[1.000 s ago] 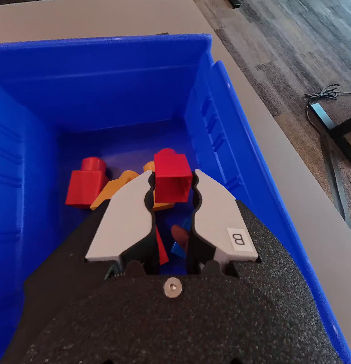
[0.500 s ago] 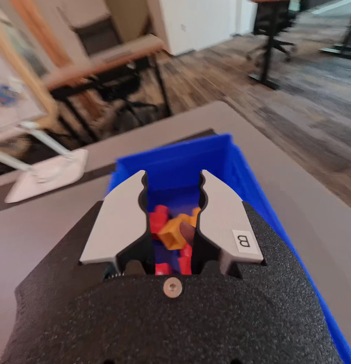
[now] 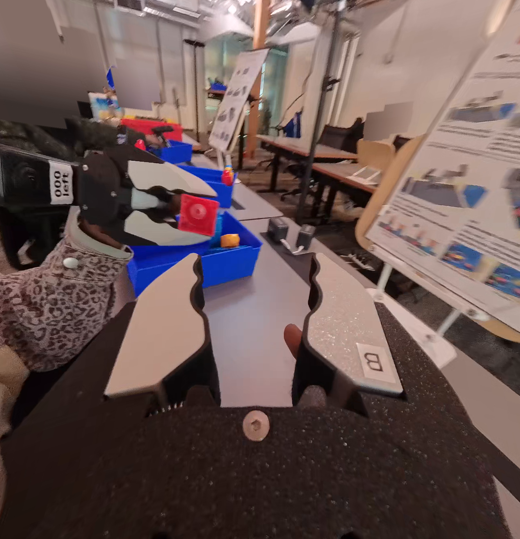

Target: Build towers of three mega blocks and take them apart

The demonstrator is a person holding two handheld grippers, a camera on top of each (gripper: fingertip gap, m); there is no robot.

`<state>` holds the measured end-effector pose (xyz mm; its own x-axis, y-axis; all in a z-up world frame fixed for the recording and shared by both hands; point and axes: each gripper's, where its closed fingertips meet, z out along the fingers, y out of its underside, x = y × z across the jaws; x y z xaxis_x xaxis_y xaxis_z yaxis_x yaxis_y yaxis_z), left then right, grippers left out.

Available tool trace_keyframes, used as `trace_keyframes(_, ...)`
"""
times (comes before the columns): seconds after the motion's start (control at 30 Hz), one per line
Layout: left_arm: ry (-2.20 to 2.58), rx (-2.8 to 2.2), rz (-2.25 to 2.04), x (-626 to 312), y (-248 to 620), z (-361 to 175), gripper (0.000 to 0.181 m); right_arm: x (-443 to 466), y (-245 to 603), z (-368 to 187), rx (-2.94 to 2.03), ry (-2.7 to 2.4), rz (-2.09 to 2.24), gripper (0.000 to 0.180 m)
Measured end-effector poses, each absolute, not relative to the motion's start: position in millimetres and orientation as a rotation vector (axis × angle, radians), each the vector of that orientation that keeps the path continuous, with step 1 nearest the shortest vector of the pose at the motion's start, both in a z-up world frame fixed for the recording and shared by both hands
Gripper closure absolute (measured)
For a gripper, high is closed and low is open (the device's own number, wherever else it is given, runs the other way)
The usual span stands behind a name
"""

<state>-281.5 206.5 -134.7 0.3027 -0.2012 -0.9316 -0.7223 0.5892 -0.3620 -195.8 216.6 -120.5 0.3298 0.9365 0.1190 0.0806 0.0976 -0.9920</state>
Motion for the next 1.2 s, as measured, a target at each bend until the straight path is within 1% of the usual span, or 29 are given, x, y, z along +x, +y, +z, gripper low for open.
trace_keyframes(0.17, 1.285, -0.907, 0.473, -274, 209, -140, 0.145, -257, 200, -142, -1.356, -1.224, 0.838, 0.111)
trace_keyframes(0.27, 1.304, -0.906, 0.468, -270, 210, -143, 0.145, -272, 196, -142, -1.346, -1.217, 0.888, 0.12)
trace_keyframes(0.37, 1.339, -0.904, 0.437, -265, 208, -149, 0.145, -277, 198, -141, -1.334, -1.198, 0.882, 0.129)
trace_keyframes(0.43, 1.345, -0.9, 0.423, -264, 206, -149, 0.145, -279, 195, -142, -1.308, -1.22, 0.87, 0.14)
trace_keyframes(0.5, 1.357, -0.909, 0.412, -264, 205, -151, 0.145, -279, 195, -145, -1.338, -1.234, 0.874, 0.14)
trace_keyframes(0.63, 1.295, -0.938, 0.395, -272, 207, -144, 0.137, -261, 212, -145, -1.365, -1.185, 0.773, 0.141)
trace_keyframes(0.7, 1.2, -0.935, 0.396, -284, 208, -129, 0.133, -236, 228, -143, -1.393, -1.117, 0.702, 0.141)
trace_keyframes(0.77, 1.093, -0.924, 0.363, -298, 205, -113, 0.134, -196, 251, -141, -1.449, -0.994, 0.602, 0.142)
trace_keyframes(0.9, 0.914, -0.903, 0.264, -325, 195, -87, 0.14, -82, 302, -157, -1.624, -0.638, 0.382, 0.142)
trace_keyframes(0.97, 0.861, -0.882, 0.23, -335, 189, -79, 0.143, -15, 323, -182, -1.734, -0.427, 0.272, 0.142)
trace_keyframes(1.07, 0.822, -0.855, 0.192, -343, 182, -72, 0.146, 67, 340, -240, -1.905, -0.158, 0.189, 0.142)
trace_keyframes(1.13, 0.787, -0.869, 0.183, -350, 183, -70, 0.147, 98, 345, -277, -1.978, -0.033, 0.192, 0.143)
trace_keyframes(1.2, 0.749, -0.91, 0.186, -360, 187, -70, 0.147, 111, 351, -300, -2.006, 0.049, 0.222, 0.143)
